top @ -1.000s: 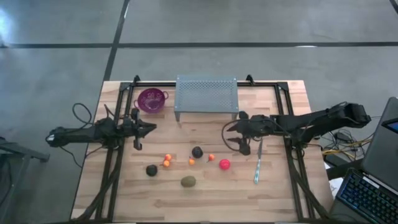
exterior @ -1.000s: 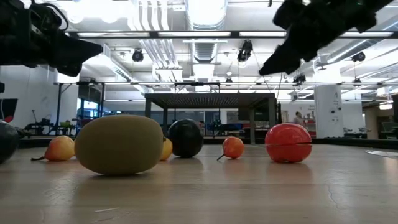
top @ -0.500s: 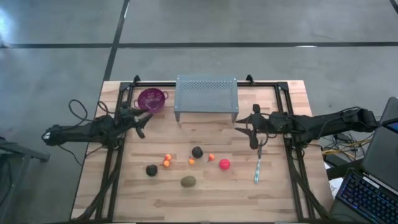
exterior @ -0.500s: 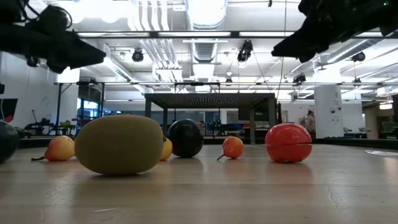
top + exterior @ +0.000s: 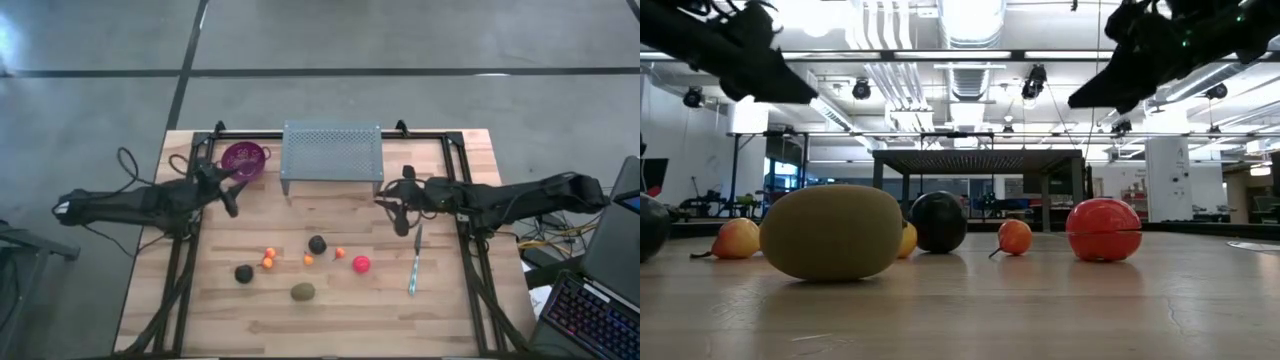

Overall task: Pick & Place Fruit
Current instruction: Put the purple strainer bowl on the shelf

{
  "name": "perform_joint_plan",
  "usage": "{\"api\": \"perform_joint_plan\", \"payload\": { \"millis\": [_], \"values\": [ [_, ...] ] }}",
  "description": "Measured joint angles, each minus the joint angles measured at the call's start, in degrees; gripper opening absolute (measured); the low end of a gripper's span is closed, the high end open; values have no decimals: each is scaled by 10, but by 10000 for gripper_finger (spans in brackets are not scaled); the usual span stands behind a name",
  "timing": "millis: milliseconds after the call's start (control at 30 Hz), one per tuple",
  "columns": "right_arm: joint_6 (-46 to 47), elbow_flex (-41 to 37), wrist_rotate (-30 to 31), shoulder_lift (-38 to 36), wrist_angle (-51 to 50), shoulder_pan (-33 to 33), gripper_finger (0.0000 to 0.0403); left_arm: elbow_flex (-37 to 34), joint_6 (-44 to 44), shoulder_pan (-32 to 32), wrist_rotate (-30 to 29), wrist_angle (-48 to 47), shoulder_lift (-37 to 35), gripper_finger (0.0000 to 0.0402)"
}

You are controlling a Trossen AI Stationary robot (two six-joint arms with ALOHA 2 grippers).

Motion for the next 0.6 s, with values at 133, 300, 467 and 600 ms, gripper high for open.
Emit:
{"api": "perform_joint_plan", "payload": {
  "millis": [133, 300, 467, 600],
  "values": [
    [-1, 0, 0, 25, 1, -4, 73, 48, -111, 0, -23, -119, 68, 203],
    [21, 0, 0, 36, 2, -9, 64, 73, -112, 0, -21, -147, 139, 200],
    [21, 0, 0, 33, 0, -10, 70, 122, -76, 4, 0, -174, 180, 199],
    [20, 0, 0, 31, 1, -10, 80, 173, -87, 7, 15, -231, 204, 199]
  ]
}}
